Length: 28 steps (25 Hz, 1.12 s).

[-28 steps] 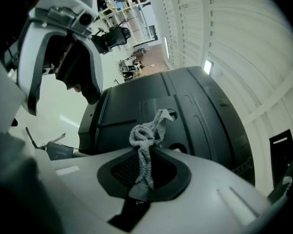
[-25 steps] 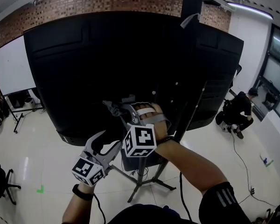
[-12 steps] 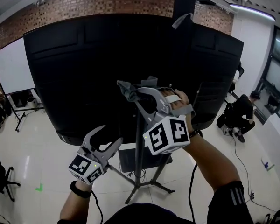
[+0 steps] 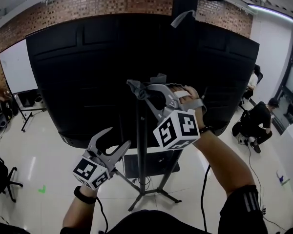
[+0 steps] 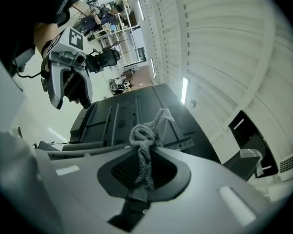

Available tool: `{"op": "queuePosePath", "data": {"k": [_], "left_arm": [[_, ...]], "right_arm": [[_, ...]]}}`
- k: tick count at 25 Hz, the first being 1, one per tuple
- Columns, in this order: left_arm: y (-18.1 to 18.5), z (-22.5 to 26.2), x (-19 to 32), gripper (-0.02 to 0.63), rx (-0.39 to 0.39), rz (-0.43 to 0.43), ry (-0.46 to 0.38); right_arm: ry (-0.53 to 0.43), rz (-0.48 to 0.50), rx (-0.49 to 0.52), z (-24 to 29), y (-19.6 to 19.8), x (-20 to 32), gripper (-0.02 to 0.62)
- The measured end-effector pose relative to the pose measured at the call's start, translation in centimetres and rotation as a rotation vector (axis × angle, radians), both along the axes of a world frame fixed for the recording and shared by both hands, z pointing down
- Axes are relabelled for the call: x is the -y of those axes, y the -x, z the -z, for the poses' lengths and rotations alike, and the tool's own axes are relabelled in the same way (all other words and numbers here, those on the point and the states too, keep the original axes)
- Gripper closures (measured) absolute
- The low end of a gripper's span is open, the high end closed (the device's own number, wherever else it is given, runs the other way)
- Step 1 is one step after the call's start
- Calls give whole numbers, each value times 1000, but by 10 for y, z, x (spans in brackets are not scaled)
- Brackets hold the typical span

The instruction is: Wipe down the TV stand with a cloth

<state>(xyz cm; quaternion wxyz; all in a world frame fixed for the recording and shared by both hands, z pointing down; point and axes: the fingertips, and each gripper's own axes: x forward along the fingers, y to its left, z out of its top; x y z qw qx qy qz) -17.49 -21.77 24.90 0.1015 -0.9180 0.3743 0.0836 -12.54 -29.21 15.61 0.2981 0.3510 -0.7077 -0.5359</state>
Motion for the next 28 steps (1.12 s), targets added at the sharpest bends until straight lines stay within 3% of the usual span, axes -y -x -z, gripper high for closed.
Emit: {"op": "queuePosePath", "data": {"k": [11,20,28], "left_arm": [[-12,-23,2,334,3,63,67],[-15,-54,4,334,17,83,130],[-18,-85,9,334,18,71,183]], "right_arm": [[68,58,35,-45,-13,3,560],[171,83,-4,-119,-17,4,560],[178,106,-59,-163,-8,-3,560]]}}
